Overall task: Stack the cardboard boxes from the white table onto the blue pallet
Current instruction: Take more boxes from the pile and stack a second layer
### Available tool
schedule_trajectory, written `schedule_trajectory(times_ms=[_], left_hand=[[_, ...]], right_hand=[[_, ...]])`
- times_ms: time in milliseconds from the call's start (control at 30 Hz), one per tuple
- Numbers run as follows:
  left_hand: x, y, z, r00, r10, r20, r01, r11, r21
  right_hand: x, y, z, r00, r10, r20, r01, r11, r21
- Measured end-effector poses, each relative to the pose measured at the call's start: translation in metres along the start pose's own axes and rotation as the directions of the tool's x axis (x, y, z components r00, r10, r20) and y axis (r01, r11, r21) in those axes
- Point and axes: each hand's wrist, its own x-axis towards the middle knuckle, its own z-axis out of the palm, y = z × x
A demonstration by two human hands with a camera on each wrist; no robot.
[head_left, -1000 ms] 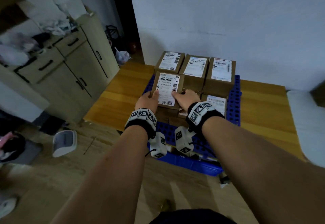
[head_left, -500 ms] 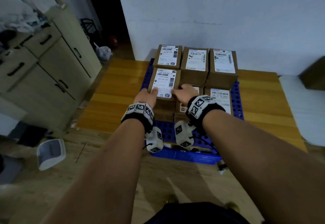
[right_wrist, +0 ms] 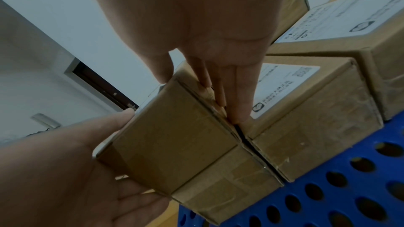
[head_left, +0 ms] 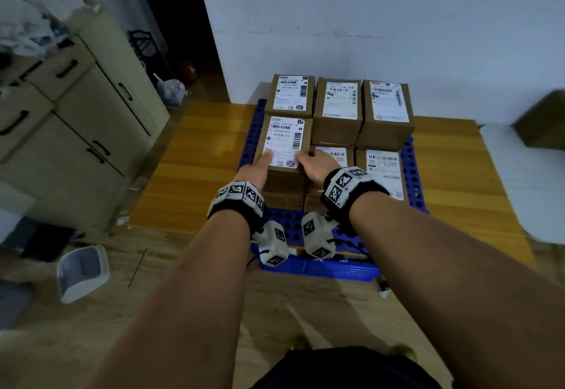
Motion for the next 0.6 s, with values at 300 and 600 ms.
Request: schedule_trajectory(times_ms=[300, 600], left_hand=[[0.001, 0.004, -0.004, 0.996, 0.072, -0.049, -0.064, 0.987, 0.148], [-0.02, 0.038, 0.01, 0.885, 0.442, -0.144, -0.258, 0.724, 0.639]], right_hand=[[0.001, 0.005, -0.006, 0.999, -0.038, -0.01, 0.038, 0.998, -0.05], [-0.011, 0.024, -0.054, 0.994, -0.012, -0.109, 0.004, 0.997, -0.079]])
